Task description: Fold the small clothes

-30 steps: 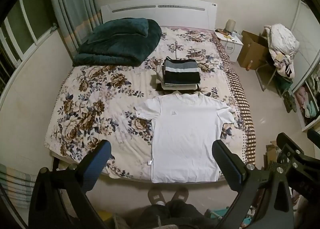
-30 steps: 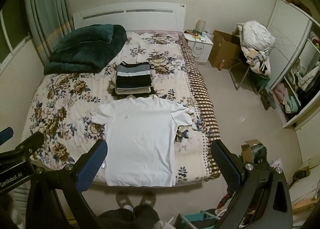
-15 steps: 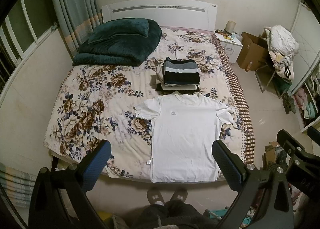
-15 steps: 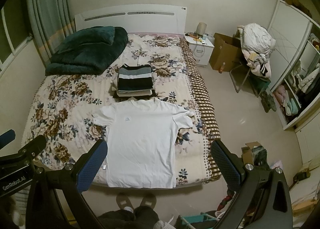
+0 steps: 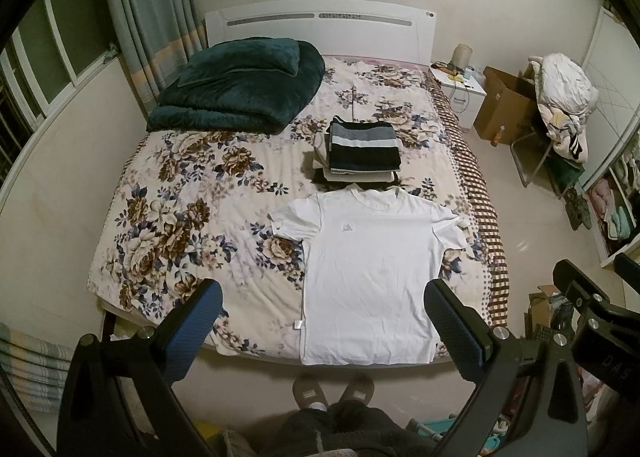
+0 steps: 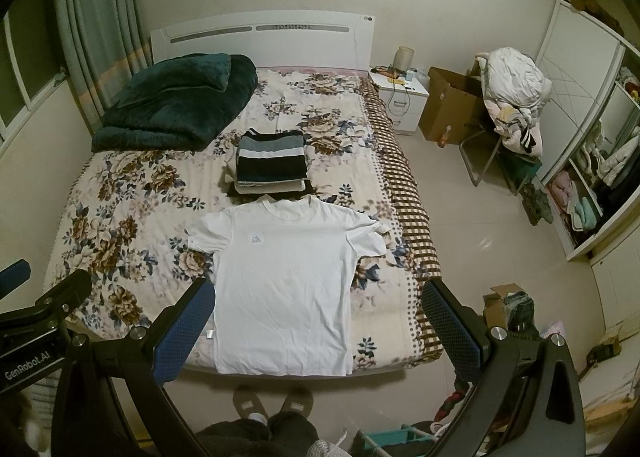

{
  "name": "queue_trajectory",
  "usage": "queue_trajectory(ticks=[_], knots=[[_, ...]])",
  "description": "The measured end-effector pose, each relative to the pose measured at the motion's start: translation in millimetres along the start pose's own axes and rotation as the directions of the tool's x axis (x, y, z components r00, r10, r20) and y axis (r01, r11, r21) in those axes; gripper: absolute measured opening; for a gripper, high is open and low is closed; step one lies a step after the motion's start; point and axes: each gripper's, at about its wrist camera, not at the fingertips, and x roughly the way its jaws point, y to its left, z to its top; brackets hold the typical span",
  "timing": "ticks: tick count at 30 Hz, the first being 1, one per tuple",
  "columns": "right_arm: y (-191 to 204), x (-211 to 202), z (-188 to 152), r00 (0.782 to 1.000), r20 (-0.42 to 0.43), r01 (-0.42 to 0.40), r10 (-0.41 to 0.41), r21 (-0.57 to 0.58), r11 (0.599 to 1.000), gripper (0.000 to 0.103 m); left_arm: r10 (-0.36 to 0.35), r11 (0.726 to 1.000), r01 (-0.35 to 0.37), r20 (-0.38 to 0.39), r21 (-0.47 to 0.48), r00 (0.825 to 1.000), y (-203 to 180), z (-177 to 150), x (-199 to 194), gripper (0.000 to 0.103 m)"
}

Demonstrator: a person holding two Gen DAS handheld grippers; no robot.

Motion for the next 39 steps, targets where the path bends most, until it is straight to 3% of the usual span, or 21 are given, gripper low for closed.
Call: queue_trajectory(ticks=[9,39], knots=[[0,0,0,1.000,0.003,0.002,-0.002,0.000,1.000,0.103,-0.003,1.000,0.003,0.002,0.001,1.000,-3,14,-15,0.103],[0,6,2,1.000,0.001,0.004,-0.004,0.001,1.000,0.103,-0.009,1.000,0.009,0.005,-0.001,1.000,-11,14,-18,0.103]])
